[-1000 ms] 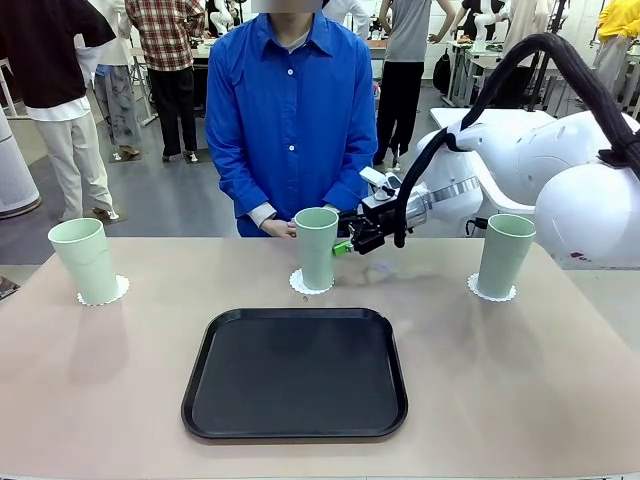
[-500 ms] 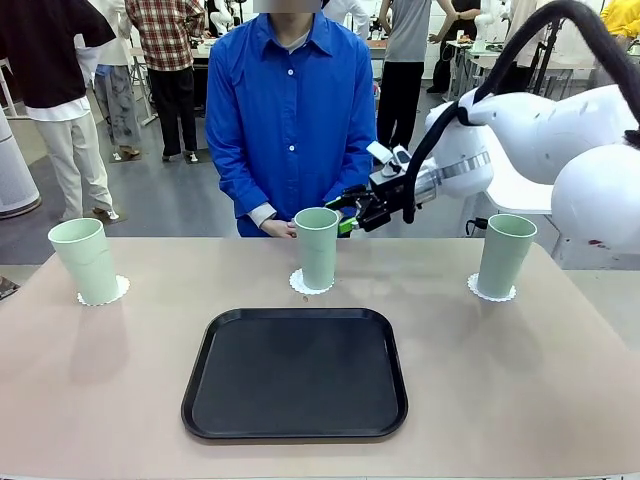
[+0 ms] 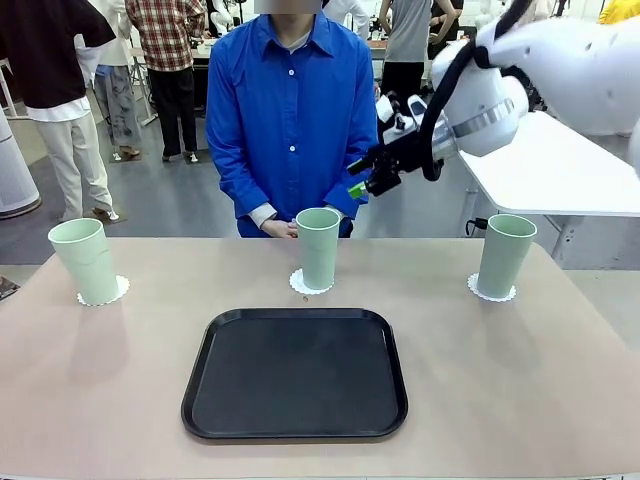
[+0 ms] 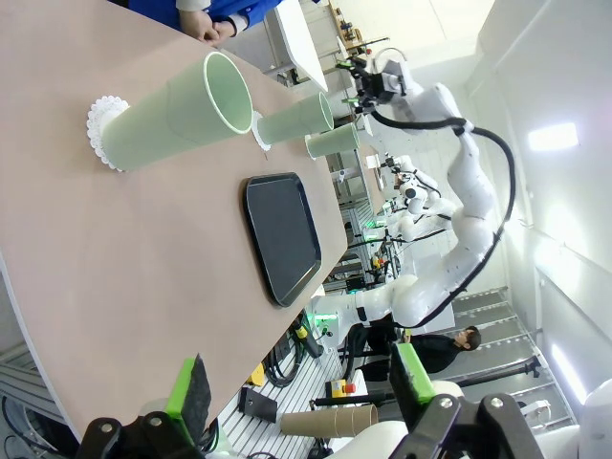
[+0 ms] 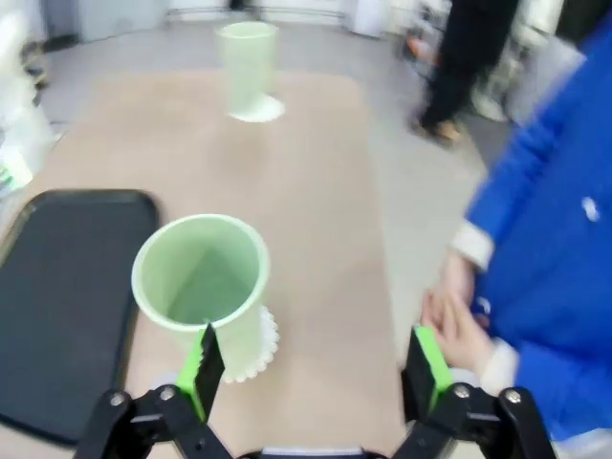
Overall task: Place coasters on the table and set cups on them.
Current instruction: Take one Reusable plastic cup from the Flat Tray and place it on a coaster set by the human.
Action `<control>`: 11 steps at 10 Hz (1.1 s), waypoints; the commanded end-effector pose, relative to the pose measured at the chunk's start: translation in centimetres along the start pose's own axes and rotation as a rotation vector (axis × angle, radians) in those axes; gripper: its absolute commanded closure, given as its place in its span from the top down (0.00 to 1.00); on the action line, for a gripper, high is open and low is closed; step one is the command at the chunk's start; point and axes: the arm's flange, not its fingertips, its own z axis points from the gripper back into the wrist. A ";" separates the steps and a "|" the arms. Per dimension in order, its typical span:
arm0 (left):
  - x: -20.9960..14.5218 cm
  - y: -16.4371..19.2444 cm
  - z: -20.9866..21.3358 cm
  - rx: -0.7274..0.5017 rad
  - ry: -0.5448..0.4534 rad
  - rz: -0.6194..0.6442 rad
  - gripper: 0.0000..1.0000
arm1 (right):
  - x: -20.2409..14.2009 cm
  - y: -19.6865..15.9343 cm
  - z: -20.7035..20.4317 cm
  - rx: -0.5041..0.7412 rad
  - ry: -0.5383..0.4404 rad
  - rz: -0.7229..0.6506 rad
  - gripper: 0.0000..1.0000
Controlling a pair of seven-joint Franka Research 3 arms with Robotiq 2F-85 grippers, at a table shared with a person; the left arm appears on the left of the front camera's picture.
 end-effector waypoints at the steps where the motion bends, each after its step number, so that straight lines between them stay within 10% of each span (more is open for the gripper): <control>1: -0.2 -0.2 0.1 -0.003 0.004 -0.005 1.00 | 5.6 6.3 0.8 -0.197 0.286 -0.227 1.00; 7: -0.2 -0.2 0.1 -0.003 0.004 -0.005 1.00 | 14.2 14.5 0.3 -0.344 0.662 -0.454 1.00; 11: -0.2 -0.2 0.1 -0.003 0.004 -0.005 1.00 | 14.2 15.0 -0.9 -0.306 0.850 -0.494 1.00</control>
